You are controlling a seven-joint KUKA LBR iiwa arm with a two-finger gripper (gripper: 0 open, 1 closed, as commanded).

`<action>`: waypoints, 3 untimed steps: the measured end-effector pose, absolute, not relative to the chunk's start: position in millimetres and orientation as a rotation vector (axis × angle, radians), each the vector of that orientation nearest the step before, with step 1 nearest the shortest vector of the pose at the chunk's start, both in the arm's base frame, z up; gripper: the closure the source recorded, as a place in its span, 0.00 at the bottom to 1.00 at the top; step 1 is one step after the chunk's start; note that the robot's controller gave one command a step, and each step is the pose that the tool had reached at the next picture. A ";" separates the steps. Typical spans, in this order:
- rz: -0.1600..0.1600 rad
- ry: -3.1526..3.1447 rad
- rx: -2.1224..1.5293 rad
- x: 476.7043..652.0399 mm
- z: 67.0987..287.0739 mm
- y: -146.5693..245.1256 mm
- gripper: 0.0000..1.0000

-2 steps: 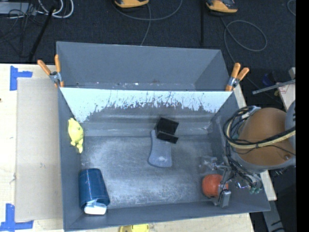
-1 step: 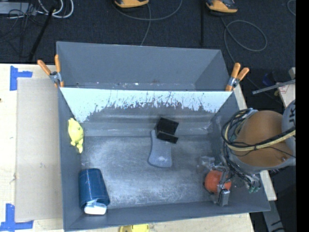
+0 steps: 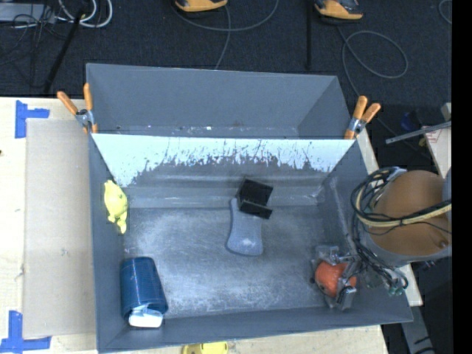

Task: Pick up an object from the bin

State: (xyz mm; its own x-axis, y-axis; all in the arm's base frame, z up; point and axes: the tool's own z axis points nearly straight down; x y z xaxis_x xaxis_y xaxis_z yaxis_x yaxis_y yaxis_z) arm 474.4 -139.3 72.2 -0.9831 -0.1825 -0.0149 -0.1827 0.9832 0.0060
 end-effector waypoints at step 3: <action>0.007 3.129 -0.290 471.5 91.6 -140.5 1.00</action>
Offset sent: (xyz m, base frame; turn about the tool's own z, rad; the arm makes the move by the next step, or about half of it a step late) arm 0.0002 0.0001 0.0519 -0.0001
